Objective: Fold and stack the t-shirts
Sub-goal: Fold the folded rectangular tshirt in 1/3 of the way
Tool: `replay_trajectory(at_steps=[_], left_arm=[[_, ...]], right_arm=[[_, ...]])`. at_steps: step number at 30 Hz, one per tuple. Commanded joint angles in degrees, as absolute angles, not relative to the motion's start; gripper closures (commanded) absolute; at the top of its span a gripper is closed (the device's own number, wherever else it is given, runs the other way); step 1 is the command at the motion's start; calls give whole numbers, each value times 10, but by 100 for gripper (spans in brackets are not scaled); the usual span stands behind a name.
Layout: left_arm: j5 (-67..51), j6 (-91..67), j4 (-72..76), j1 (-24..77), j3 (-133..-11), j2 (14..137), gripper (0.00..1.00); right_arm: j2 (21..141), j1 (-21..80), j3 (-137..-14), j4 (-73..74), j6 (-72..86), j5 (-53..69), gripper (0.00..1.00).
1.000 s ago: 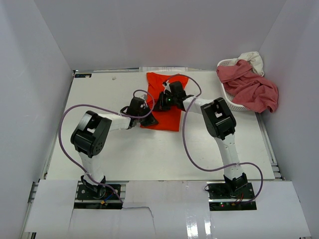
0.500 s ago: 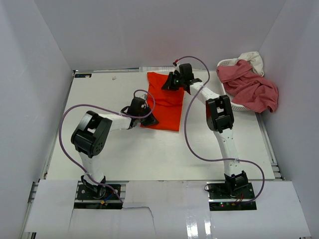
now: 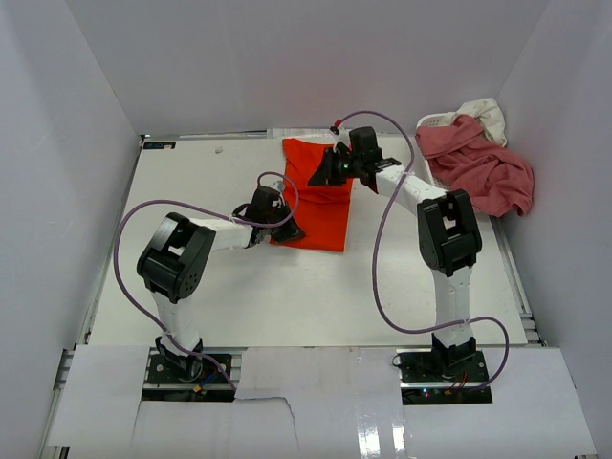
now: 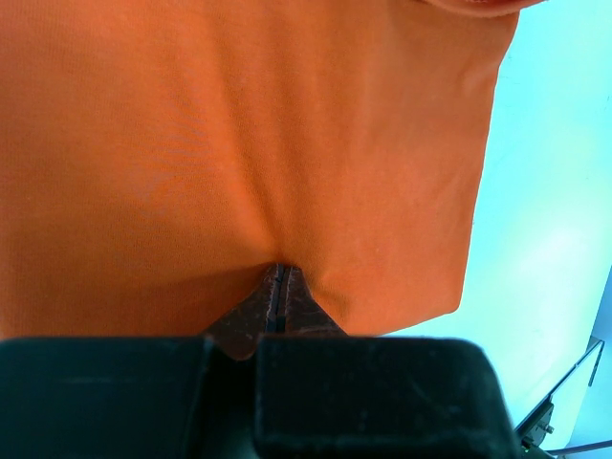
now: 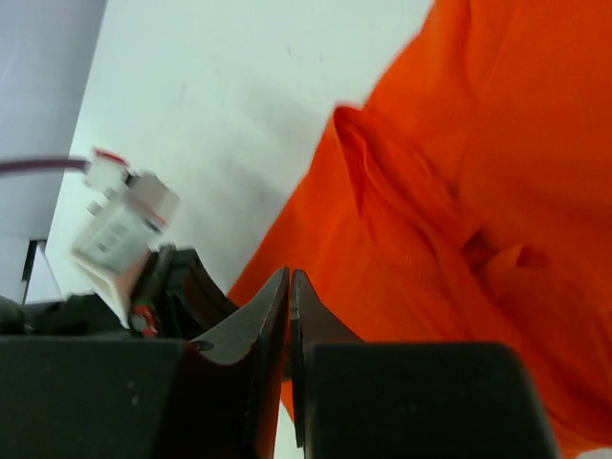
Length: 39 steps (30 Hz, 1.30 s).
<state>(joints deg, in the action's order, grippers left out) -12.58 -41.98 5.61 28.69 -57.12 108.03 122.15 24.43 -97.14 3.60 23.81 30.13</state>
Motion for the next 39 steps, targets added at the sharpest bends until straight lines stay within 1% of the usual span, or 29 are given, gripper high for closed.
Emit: replay_trajectory(at_steps=[1,2,9,16,21,25,36,39], left_arm=[[-101,-405,15,292,-571,1093,100],[-102,-405,15,292,-571,1095,100],[-99,-403,11,292,-574,1096,100],[-99,-402,11,292,-573,1098,100],[-98,-399,9,292,-574,1101,100],[-97,-397,7,292,-574,1101,100],[-101,-395,5,292,-575,1109,100],[-102,-393,5,292,-576,1111,100]], right_arm=[[1203,241,-883,-16,259,337,91],[1196,241,-851,-28,264,347,91],[1202,241,-785,-120,306,392,92],[1246,241,-781,-163,316,388,92],[1292,240,-814,-174,318,384,92],[1320,236,-834,-174,312,358,92],[1342,205,-858,-178,314,323,92],[1361,192,-896,-155,306,319,92]])
